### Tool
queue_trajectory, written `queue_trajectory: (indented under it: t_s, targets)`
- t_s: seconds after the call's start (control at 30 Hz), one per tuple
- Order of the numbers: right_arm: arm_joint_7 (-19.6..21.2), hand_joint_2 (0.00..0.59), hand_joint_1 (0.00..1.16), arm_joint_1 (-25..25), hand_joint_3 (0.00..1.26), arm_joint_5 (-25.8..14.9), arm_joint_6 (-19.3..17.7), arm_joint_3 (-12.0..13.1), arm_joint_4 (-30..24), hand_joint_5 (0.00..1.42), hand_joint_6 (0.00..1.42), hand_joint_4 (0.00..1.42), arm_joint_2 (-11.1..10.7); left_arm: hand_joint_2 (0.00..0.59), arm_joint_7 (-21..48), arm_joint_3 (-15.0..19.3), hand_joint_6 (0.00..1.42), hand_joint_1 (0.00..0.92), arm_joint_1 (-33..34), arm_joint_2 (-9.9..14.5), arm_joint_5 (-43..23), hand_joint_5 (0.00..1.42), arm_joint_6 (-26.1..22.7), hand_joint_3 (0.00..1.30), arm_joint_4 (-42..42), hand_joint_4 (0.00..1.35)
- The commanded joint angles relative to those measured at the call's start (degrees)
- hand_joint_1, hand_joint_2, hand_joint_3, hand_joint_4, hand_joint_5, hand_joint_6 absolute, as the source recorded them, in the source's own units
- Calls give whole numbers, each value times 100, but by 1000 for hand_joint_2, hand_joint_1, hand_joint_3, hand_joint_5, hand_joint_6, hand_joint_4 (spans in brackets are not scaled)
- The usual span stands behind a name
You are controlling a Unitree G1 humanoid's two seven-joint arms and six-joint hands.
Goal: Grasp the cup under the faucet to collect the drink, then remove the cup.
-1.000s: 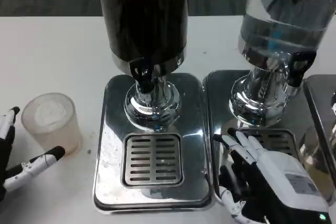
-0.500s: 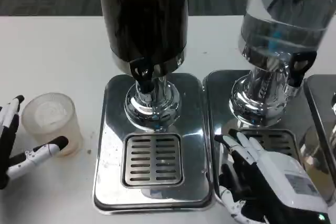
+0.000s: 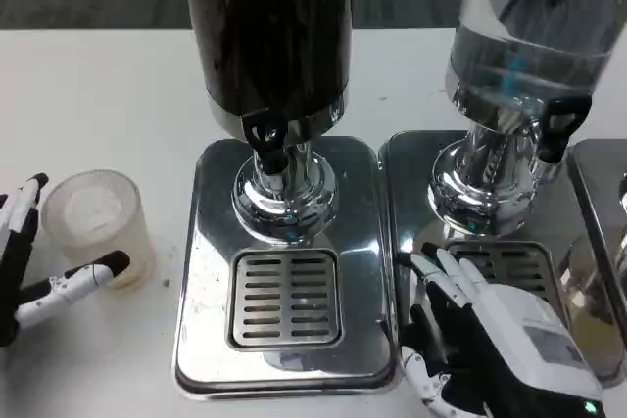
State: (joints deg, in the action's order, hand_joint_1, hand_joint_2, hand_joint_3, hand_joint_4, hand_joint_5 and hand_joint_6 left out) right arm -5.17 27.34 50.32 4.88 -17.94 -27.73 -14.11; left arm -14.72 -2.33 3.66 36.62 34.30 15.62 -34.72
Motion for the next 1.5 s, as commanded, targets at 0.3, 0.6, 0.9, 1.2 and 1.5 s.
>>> queue_trajectory:
  t_s: [0.3,0.6,0.9,1.2,1.5]
  targets:
    - [17,586,511,-4,96,-63,83,-46,5,0,80,0,54,31,-290,-118,0,0,177,124,-126,0,448,0,-316,0]
    - [23,586,511,7,96,-108,105,-5,12,0,80,0,28,40,-351,-216,0,0,447,28,-319,0,963,0,-1035,0]
    - [35,586,510,54,96,-92,168,-35,2,0,80,1,49,48,-585,-385,0,0,711,-44,-338,0,1342,0,-1579,0]
    - [60,586,508,48,103,-92,182,-38,27,0,80,2,52,60,-918,-499,0,0,1002,-185,-327,0,1960,0,-2385,0]
    - [86,586,508,117,104,-77,219,-51,-10,0,80,2,74,65,-1044,-600,0,0,1138,-225,-381,0,2178,0,-2646,0]
